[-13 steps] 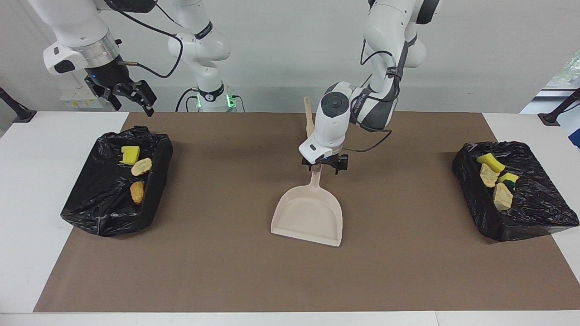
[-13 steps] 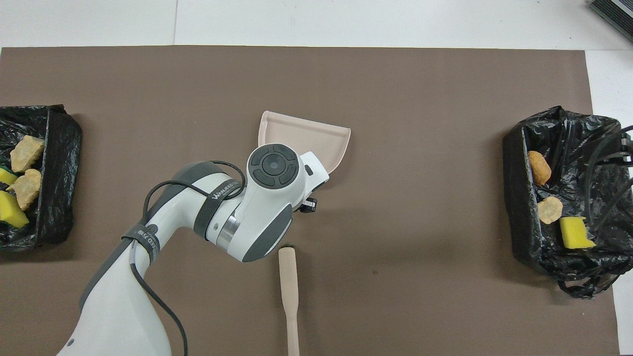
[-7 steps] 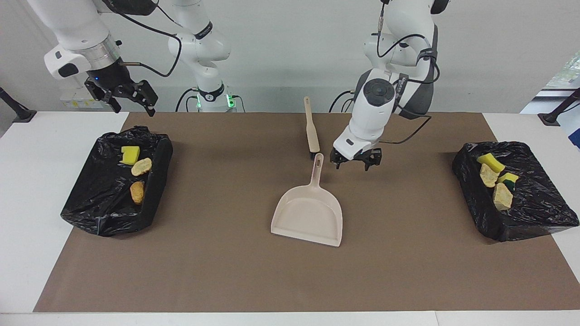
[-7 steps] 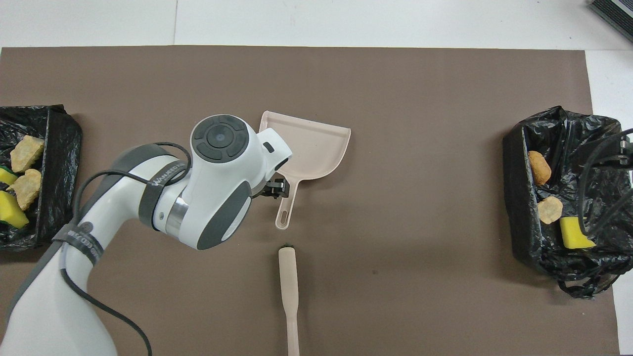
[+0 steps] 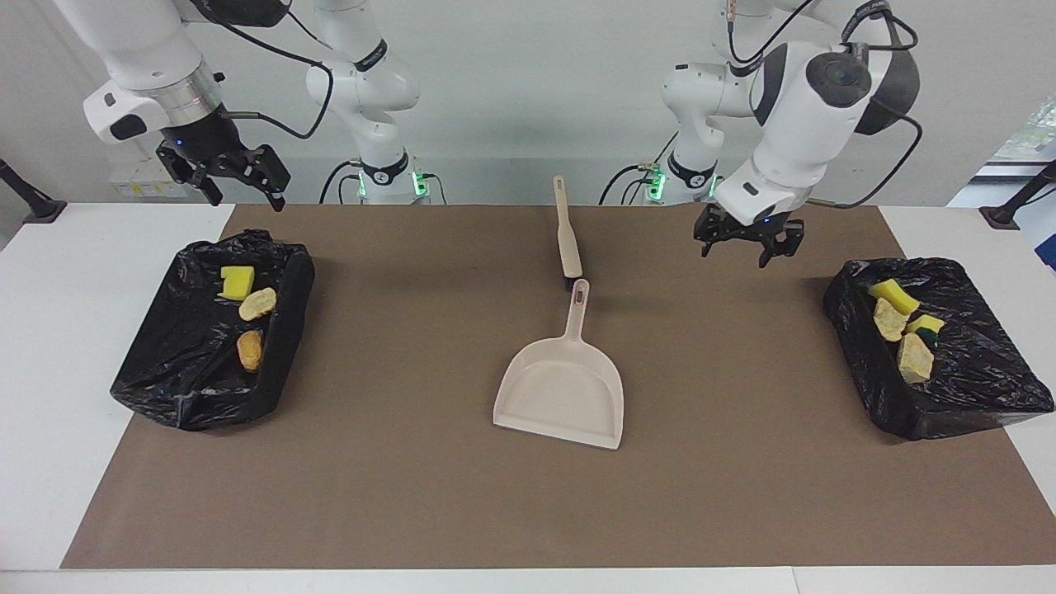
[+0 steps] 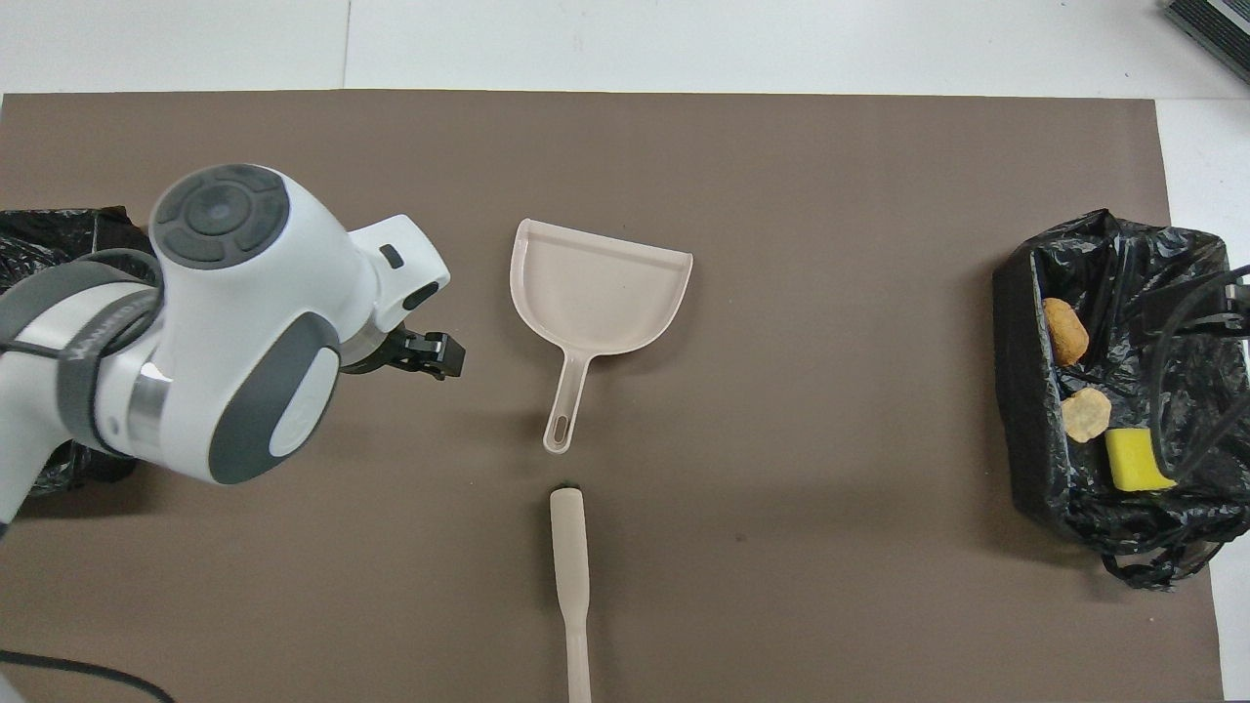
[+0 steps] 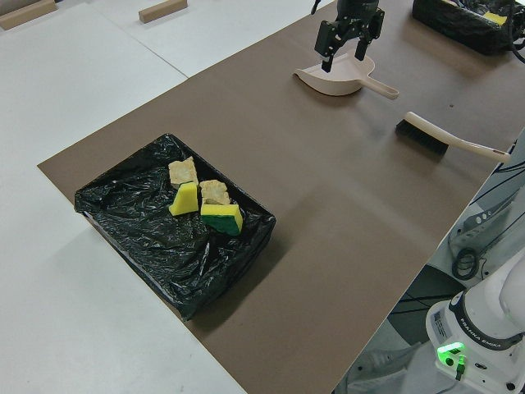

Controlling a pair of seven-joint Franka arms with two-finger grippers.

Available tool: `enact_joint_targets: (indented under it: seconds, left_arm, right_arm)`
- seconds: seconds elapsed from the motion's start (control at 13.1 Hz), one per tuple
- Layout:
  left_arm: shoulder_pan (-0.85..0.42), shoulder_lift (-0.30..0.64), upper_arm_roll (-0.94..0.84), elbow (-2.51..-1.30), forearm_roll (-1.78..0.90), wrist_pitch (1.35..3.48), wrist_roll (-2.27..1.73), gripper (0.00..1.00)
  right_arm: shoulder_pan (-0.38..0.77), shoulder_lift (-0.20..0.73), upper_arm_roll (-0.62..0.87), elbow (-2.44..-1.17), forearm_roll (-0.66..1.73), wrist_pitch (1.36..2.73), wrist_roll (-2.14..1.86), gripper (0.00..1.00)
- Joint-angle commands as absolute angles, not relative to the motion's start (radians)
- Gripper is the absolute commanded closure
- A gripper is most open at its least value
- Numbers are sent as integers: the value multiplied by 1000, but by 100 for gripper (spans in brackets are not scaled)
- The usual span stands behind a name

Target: Sweep and dump trash in bin

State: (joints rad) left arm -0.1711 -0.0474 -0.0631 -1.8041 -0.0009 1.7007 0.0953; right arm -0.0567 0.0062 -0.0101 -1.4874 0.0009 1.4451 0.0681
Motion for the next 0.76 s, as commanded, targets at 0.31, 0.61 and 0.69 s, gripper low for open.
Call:
enact_joint_targets:
  seconds: [0.31,0.61,0.69]
  left_arm:
    - [-68,-92,-68,-1700,-2,1617,259,0]
    - [-64,-32,-57,-1548,0,1496,258,0]
    - [-51,1,-58,-1492,-2,1468,259,0]
  right_arm:
    - [-63,-18,-6,-1516,18,1460,43,0]
    - [-63,-18,-6,-1516,20,1460,43,0]
    - [-63,-18,-6,-1516,18,1460,43,0]
